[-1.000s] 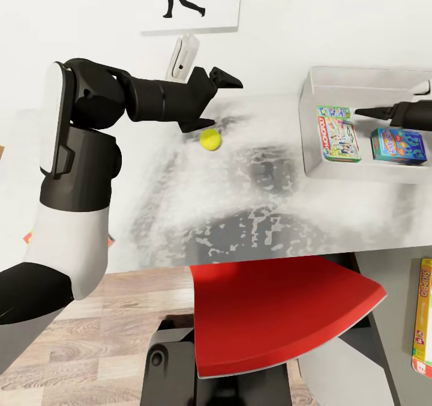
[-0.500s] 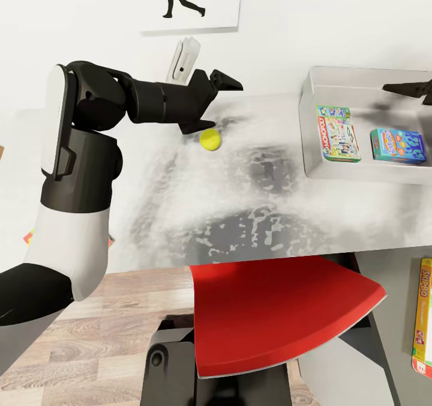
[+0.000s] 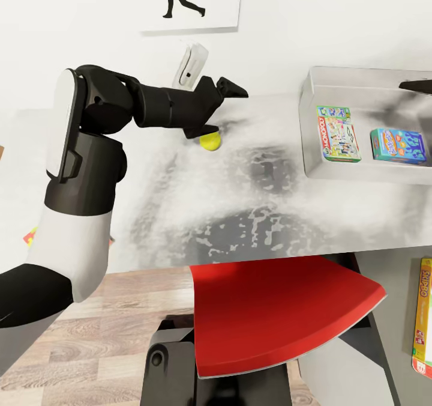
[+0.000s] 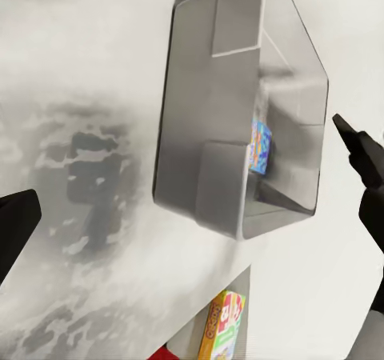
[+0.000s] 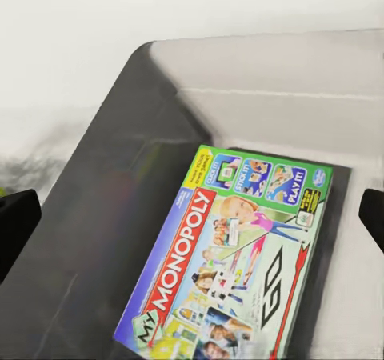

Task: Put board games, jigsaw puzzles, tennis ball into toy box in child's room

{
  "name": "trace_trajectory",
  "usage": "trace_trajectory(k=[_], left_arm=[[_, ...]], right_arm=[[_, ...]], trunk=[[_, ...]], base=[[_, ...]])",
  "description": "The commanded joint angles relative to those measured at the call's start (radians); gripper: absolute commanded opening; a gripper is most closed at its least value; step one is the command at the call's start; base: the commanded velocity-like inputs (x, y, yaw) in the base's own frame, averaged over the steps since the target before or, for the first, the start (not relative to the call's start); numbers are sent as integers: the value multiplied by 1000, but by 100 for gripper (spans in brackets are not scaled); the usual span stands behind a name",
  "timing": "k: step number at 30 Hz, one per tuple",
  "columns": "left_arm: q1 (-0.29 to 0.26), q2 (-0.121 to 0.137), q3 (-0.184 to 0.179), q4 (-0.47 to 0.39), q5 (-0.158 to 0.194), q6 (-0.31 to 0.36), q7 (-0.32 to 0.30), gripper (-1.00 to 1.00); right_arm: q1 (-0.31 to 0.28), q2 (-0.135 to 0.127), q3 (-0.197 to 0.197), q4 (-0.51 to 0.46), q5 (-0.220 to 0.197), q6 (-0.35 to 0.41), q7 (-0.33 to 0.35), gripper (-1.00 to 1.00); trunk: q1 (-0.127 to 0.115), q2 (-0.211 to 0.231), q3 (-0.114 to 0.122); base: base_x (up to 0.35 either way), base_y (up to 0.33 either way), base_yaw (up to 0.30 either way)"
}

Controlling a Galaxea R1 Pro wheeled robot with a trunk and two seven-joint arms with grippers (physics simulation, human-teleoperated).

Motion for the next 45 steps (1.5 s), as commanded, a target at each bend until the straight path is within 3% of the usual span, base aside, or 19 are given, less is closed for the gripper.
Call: trace_trajectory(k=[1, 2, 3, 7, 11, 12, 14, 19, 30, 39, 45], left_arm=[[-1, -1, 1, 0, 7, 3, 10, 100], [-4, 0, -18, -1, 5, 3, 10, 100], [-4, 0, -18, -1, 5, 3, 10, 100], [-9, 0, -57, -1, 0, 3, 10, 100], [-10, -2, -79, -3, -2, 3, 10, 100], [-13, -4, -120, -9, -2, 3, 10, 100], [-19, -4, -155, -12, -3, 2, 11, 100], [-27, -4, -191, -19, -6, -4, 17, 100], [-34, 1, -218, -38, -8, -21, 38, 100], [-29, 10, -210, -41, 0, -24, 44, 100], [19, 40, -202, -42, 6, -24, 42, 100]], right_arm=[[-1, 0, -2, -1, 11, 8, 10, 100], [35, -16, -6, -64, 11, 84, 20, 100], [35, -16, -6, -64, 11, 84, 20, 100], [123, -35, -15, -210, 5, 159, 32, 100], [183, -39, -34, -297, -10, 164, 36, 100], [227, -39, -56, -347, -30, 164, 37, 100], [245, -39, -64, -366, -38, 164, 38, 100], [262, -38, -71, -382, -46, 164, 39, 100], [282, -30, -75, -397, -52, 164, 39, 100], [288, -23, -75, -401, -52, 164, 38, 100], [291, -19, -75, -402, -49, 164, 37, 100]], trunk=[[1, -2, -1], [1, -2, 0], [1, -2, 0], [1, -2, 4], [1, -2, 10], [1, -2, 11], [1, -2, 14], [1, -2, 22], [1, -2, 40], [1, -2, 55], [1, -2, 64]], base=[[0, 0, 0], [0, 0, 0], [0, 0, 0], [0, 0, 0], [0, 0, 0], [0, 0, 0], [0, 0, 0], [0, 0, 0], [0, 0, 0], [0, 0, 0], [0, 0, 0]])
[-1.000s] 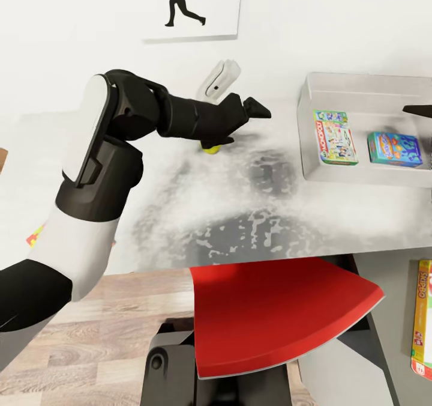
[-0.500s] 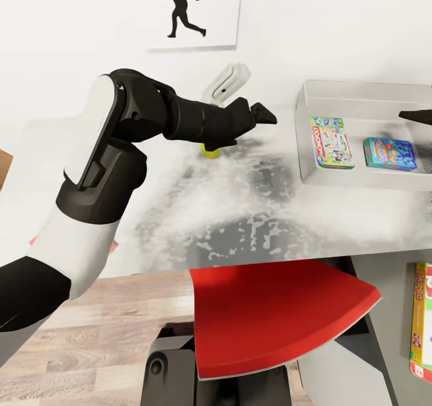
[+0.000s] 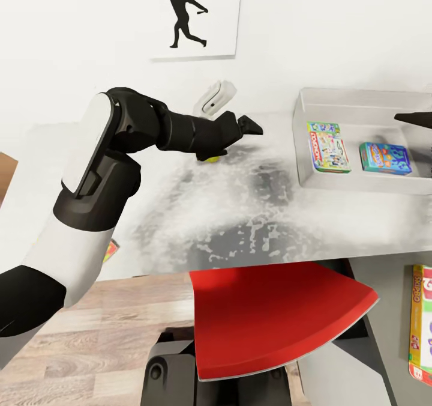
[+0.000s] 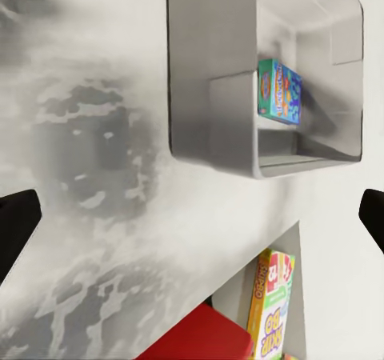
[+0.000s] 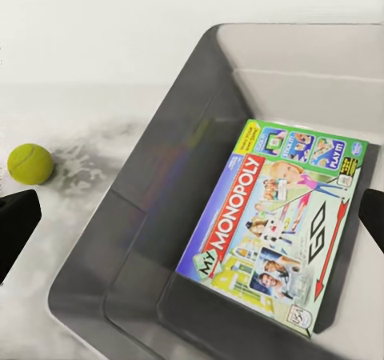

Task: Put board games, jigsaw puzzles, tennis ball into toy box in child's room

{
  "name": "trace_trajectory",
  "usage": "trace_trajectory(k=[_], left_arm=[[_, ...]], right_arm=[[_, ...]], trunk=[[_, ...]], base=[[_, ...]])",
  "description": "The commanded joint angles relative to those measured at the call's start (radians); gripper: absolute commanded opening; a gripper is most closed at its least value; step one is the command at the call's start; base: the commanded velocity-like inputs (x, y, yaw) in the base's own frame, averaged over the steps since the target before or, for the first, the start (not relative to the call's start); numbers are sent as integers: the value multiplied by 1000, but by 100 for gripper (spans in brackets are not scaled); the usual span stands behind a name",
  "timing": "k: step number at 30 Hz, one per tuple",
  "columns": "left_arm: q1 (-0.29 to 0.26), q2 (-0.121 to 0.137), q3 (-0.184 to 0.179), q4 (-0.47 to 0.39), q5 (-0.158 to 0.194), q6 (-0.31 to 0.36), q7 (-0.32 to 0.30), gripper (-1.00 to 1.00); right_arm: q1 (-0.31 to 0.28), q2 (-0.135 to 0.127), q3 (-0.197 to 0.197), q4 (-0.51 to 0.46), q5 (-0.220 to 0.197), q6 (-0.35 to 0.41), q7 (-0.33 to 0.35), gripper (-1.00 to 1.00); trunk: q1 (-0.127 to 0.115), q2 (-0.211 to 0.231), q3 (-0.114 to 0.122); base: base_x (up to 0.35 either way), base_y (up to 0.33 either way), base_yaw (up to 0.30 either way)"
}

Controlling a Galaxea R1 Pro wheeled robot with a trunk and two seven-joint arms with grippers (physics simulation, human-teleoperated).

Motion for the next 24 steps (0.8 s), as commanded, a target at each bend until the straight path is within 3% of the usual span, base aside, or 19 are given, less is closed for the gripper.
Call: trace_trajectory(k=[1, 8, 21, 24], left_arm=[[6, 5, 1, 0, 7, 4, 9, 100], [41, 17, -1, 0, 8, 4, 7, 100], [94, -16, -8, -2, 9, 4, 0, 100], [130, -22, -9, -2, 9, 5, -21, 100]], right_arm=[[-1, 0, -1, 0, 8, 8, 8, 100], [0, 3, -1, 0, 9, 8, 7, 100], [7, 19, 2, -13, 13, 8, 1, 100], [11, 25, 2, -35, 15, 8, -1, 100]], trunk=[[1, -2, 0], [1, -2, 12], [1, -2, 33], [1, -2, 38]], base=[[0, 0, 0], [0, 0, 0], [0, 0, 0], [0, 0, 0]])
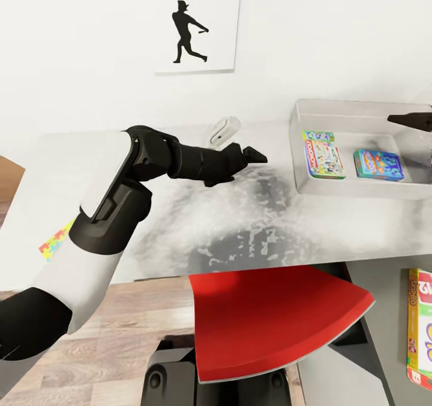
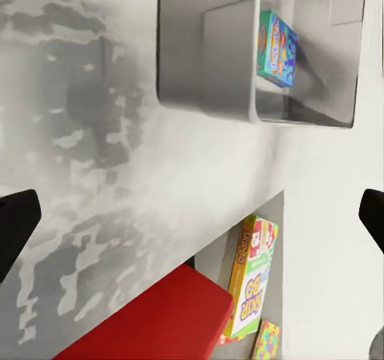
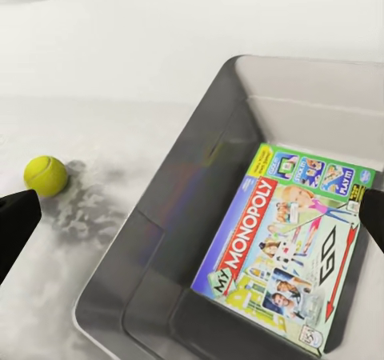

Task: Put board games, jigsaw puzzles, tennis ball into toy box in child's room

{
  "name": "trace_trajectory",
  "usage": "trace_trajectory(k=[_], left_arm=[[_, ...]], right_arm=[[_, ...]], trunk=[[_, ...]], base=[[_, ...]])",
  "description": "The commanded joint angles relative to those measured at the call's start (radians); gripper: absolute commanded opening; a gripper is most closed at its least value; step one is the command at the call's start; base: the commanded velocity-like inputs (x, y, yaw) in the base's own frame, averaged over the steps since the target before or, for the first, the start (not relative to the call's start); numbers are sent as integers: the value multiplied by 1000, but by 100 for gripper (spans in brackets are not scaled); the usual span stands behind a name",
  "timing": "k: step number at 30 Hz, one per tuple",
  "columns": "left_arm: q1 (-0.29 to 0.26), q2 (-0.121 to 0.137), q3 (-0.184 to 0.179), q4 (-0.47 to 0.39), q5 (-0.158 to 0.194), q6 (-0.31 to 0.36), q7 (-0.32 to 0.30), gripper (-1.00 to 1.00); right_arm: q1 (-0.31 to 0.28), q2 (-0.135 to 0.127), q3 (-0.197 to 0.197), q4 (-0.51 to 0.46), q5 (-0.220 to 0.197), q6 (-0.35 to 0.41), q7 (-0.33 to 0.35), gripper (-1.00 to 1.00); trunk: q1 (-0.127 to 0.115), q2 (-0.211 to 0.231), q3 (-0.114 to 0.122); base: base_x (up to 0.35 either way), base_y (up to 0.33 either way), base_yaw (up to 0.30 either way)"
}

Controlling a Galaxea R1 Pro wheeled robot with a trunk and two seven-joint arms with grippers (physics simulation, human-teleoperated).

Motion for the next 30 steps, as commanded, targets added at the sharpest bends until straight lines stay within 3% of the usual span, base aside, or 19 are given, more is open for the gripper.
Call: trace_trajectory(k=[1, 8, 13, 30], left_arm=[[0, -1, 1, 0, 7, 3, 9, 100], [90, -4, 6, 0, 6, 2, -34, 100], [124, -3, 13, 0, 5, 2, -44, 100], [124, 5, 31, 0, 5, 3, -49, 100]], right_arm=[[-1, 0, -1, -1, 8, 8, 9, 100], [38, 28, -3, -43, 8, 8, 6, 100], [60, 50, -5, -68, 9, 8, -6, 100], [87, 77, -6, -94, 5, 8, -84, 100]], trunk=[[1, -2, 0], [1, -2, 12], [1, -2, 20], [1, -2, 48]], base=[[0, 0, 0], [0, 0, 0], [0, 0, 0], [-14, 15, 0]])
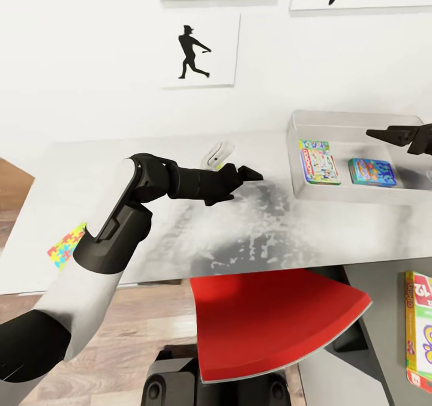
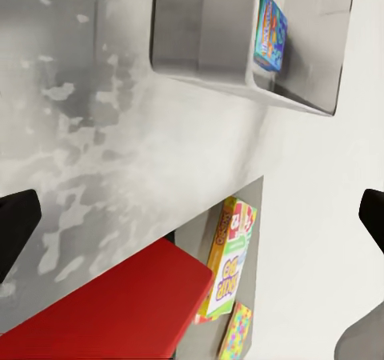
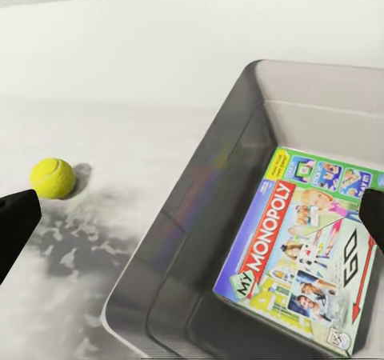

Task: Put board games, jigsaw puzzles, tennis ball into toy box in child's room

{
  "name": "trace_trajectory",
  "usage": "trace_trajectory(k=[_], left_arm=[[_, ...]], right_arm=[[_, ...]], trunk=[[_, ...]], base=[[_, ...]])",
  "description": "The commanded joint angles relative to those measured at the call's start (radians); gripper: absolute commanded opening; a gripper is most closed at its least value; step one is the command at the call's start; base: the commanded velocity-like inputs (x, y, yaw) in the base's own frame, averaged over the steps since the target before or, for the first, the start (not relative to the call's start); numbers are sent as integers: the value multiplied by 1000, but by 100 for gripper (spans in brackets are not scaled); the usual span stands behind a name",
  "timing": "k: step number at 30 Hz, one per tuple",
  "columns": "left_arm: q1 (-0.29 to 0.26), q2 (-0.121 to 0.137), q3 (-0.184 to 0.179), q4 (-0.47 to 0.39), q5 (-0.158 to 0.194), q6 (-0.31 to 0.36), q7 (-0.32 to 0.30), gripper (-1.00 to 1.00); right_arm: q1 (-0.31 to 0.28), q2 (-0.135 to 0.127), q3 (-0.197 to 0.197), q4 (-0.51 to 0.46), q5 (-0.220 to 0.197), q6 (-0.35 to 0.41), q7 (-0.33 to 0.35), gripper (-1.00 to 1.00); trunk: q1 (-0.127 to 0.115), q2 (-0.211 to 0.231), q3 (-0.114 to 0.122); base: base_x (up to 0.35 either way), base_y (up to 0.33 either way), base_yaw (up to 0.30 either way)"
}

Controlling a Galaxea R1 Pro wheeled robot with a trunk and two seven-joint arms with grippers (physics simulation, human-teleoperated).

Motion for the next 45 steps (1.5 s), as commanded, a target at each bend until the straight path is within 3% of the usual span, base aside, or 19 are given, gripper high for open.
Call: trace_trajectory(k=[1, 12, 35, 45], left_arm=[[-1, 2, 2, 0, 8, 2, 9, 100], [0, 21, 7, 0, 8, 3, 6, 100], [-7, 26, 14, 0, 8, 4, 5, 100], [-4, 33, 13, 0, 8, 9, 4, 100]], right_arm=[[1, 1, -1, -1, 7, 7, 6, 100], [31, 3, 0, -3, 9, 7, -2, 100], [42, 4, 0, -3, 9, 7, -3, 100], [61, 14, 1, -6, 5, 7, -3, 100]], trunk=[[0, -2, 0], [0, -2, 18], [0, -2, 56], [0, -2, 72]], base=[[-97, 125, 0], [-146, 228, 0], [-138, 291, 0], [-40, 153, 2]])
